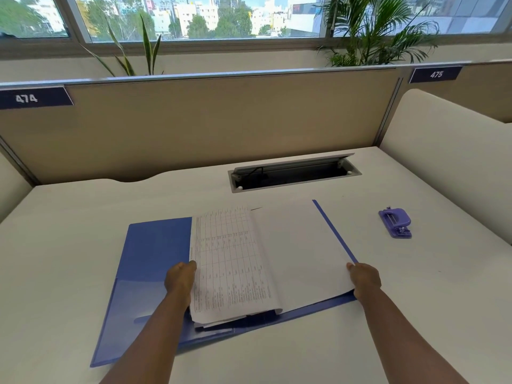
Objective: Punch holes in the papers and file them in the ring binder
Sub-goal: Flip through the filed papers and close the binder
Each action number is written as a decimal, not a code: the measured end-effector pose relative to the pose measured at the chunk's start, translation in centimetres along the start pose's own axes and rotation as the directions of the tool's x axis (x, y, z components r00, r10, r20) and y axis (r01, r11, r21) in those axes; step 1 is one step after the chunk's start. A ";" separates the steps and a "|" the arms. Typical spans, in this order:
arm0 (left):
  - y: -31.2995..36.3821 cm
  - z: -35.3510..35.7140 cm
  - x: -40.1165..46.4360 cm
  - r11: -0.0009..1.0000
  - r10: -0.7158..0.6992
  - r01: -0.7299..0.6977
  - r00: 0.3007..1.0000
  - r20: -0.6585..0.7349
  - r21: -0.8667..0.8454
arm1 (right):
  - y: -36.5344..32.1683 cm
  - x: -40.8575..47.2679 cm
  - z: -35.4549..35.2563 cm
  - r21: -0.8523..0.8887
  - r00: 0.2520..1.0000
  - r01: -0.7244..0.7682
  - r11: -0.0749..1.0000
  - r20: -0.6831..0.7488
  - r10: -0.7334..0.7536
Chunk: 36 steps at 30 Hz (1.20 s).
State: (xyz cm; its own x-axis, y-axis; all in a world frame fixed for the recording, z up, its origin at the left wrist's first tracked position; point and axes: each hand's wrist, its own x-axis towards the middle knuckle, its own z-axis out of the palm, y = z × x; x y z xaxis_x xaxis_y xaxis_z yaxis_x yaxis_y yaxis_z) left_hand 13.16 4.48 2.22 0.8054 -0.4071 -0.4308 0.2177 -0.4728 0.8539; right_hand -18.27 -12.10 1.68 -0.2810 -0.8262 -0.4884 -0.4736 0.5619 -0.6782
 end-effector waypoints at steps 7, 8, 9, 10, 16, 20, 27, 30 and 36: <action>0.2 -0.9 -0.1 0.995 -0.077 0.084 0.992 0.101 -0.062 | 0.6 -1.2 0.3 0.444 0.998 0.020 0.896 0.039 -0.042; 0.2 -1.0 -0.1 0.993 -0.085 0.093 0.990 0.113 -0.066 | 0.6 -1.8 0.5 0.560 0.993 0.014 0.828 0.088 -0.076; 0.2 -1.0 -0.1 0.993 -0.087 0.096 0.989 0.119 -0.072 | 0.5 -2.5 0.5 0.618 0.986 0.042 0.785 0.102 -0.134; 0.2 -1.0 -0.1 0.992 -0.087 0.097 0.989 0.123 -0.077 | 0.2 -3.3 0.6 0.620 0.976 0.102 0.778 0.089 -0.199; 0.4 -1.0 -0.5 0.991 -0.089 0.100 0.989 0.121 -0.085 | -3.4 -8.7 2.7 0.403 0.816 0.501 0.766 0.074 -0.573; 0.4 -1.0 -0.8 0.992 -0.082 0.093 0.990 0.110 -0.091 | -5.1 -13.1 5.6 0.136 0.665 0.709 0.692 0.198 -0.720; 0.6 -1.2 -1.2 0.989 -0.085 0.099 0.989 0.121 -0.113 | -4.7 -18.2 9.8 -0.032 0.421 0.886 0.462 0.471 -0.775; 0.5 -1.2 -1.3 0.986 -0.085 0.102 0.988 0.130 -0.131 | -4.4 -19.2 11.2 -0.060 0.367 0.914 0.402 0.546 -0.753; 1.0 -1.3 -1.5 0.986 -0.087 0.114 0.974 0.207 -0.124 | -3.7 -19.9 12.3 -0.105 0.291 0.949 0.297 0.649 -0.703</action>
State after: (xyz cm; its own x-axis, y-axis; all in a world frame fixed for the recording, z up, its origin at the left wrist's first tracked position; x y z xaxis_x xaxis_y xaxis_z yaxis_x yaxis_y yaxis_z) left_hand 12.89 5.67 4.10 0.6517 -0.5175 -0.5545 0.3750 -0.4156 0.8286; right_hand -0.63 2.70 7.16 0.7927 -0.6093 -0.0217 -0.4945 -0.6217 -0.6074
